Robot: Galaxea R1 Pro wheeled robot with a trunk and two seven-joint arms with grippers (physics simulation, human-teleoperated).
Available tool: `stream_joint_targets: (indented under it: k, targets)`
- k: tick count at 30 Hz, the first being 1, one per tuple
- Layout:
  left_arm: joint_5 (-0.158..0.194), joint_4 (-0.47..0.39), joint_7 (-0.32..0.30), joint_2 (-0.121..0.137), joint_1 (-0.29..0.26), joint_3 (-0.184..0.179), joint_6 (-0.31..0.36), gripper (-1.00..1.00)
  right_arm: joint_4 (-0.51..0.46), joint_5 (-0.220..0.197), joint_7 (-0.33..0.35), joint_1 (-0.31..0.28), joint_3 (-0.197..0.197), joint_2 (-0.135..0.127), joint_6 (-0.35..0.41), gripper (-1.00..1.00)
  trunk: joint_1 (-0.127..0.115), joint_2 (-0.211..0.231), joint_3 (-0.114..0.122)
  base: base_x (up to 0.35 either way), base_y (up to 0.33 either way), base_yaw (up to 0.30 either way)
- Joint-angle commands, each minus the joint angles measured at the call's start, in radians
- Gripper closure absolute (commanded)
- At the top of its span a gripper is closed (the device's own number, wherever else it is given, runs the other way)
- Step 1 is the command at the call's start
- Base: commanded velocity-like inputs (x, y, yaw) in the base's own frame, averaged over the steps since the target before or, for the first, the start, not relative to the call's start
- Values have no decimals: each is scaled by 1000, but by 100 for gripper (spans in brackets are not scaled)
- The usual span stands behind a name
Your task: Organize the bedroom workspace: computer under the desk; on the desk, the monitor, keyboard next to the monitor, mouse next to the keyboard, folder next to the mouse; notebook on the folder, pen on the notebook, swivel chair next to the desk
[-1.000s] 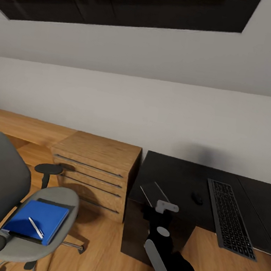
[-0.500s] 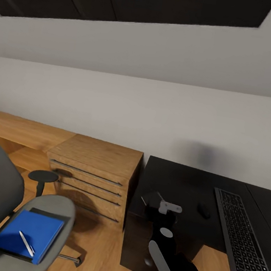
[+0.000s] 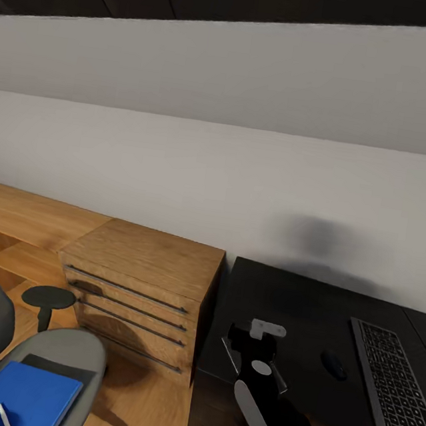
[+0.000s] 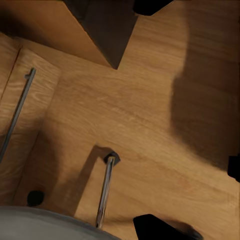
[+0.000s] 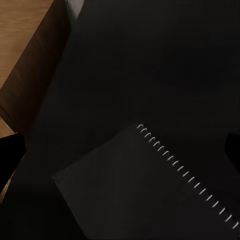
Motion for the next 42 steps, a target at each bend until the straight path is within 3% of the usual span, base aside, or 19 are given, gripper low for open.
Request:
stream_joint_targets:
  k: [1, 16, 21, 25, 27, 34, 38, 42]
  targets:
    - [8, -2, 7, 0, 0, -2, 4, -100, 0, -5, -6, -1, 4, -1, 5, -100, 1, -1, -1, 307, 0, 0]
    - [8, -2, 5, 0, 0, -2, 4, -100, 43, 1, -1, -2, -3, -6, 6, -100, 1, -1, -1, 63, 0, 0]
    - [8, -2, 6, 0, 0, -17, 4, -100, 137, 0, 51, -18, -8, -17, 6, -100, 1, -1, -1, 0, 0, 0]
    - [8, -2, 7, 0, 0, -25, 4, -100, 193, 0, 86, -70, -9, -20, 6, -100, 1, -1, -1, 0, 0, 0]
    - [8, -2, 7, 0, 0, -30, 4, -100, 244, -1, 108, -161, -10, -33, 7, -100, 1, -1, -1, 0, 0, 0]
    - [8, -2, 7, 0, 0, -31, 4, -100, 308, -4, 115, -246, -11, -52, 9, -100, 1, -1, -1, 0, 0, 0]
    - [8, -2, 7, 0, 0, -31, 4, -100, 396, -8, 137, -300, -14, -53, 8, -100, 1, -1, -1, 0, 0, 0]
    - [8, -2, 7, 0, 0, -31, 4, -100, 548, -11, 247, -372, -20, -51, 5, -100, 1, -1, -1, 0, 0, 0]
